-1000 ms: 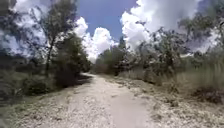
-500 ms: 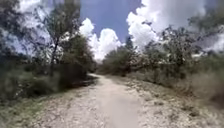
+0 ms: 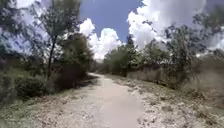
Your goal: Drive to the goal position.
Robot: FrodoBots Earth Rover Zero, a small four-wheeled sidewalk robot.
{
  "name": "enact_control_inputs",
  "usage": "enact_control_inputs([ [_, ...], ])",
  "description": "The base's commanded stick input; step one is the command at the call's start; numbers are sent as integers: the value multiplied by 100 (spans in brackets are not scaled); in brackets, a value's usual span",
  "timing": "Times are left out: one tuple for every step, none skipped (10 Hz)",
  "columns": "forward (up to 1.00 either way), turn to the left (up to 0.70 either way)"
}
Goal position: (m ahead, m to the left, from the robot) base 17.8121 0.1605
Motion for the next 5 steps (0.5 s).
enact_control_inputs([
  [50, 49],
  [50, 20],
  [50, 0],
  [50, 0],
  [50, 0],
])
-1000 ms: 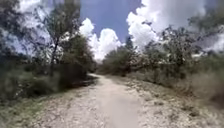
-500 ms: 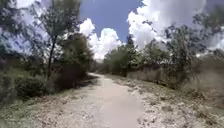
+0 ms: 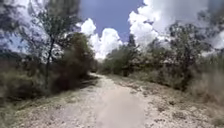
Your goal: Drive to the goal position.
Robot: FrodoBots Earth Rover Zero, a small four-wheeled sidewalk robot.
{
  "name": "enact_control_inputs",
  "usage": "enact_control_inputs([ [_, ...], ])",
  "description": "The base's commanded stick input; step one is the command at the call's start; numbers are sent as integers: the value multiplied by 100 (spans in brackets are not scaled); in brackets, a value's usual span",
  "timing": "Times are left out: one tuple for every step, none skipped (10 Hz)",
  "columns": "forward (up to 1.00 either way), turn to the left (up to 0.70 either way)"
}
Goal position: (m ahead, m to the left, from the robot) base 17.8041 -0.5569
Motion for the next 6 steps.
enact_control_inputs([
  [50, 0],
  [50, 0],
  [50, 0],
  [50, 0],
  [50, 0],
  [50, 0],
])
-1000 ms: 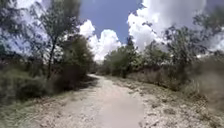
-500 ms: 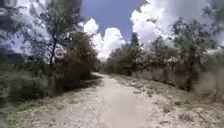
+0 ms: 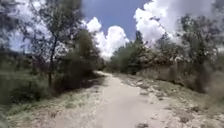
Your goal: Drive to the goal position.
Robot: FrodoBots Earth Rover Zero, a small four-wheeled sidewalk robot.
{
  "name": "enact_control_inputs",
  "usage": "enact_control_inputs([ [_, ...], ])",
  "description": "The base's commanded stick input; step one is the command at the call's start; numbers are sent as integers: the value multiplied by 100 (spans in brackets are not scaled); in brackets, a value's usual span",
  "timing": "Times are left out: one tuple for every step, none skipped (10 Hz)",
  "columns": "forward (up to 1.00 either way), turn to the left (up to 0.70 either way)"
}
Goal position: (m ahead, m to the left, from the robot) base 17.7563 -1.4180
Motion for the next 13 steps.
enact_control_inputs([
  [50, 0],
  [50, 0],
  [50, 0],
  [50, 0],
  [50, 0],
  [50, 0],
  [50, 0],
  [50, 0],
  [50, 0],
  [50, 7],
  [50, 41],
  [50, 45],
  [50, 50],
])
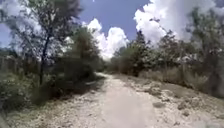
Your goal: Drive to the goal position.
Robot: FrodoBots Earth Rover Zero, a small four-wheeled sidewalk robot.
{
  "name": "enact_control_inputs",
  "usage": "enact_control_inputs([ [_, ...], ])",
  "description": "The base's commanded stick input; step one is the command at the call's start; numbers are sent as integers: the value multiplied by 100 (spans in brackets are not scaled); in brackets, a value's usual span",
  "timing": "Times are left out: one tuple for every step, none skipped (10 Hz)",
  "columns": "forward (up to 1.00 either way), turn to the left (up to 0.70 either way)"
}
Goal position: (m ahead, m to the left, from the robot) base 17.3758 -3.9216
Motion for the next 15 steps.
enact_control_inputs([
  [50, 31],
  [50, 12],
  [50, 0],
  [50, 0],
  [50, 0],
  [50, 0],
  [50, 0],
  [50, 0],
  [50, 0],
  [50, 0],
  [50, 0],
  [50, 0],
  [50, 0],
  [50, 0],
  [50, 0],
])
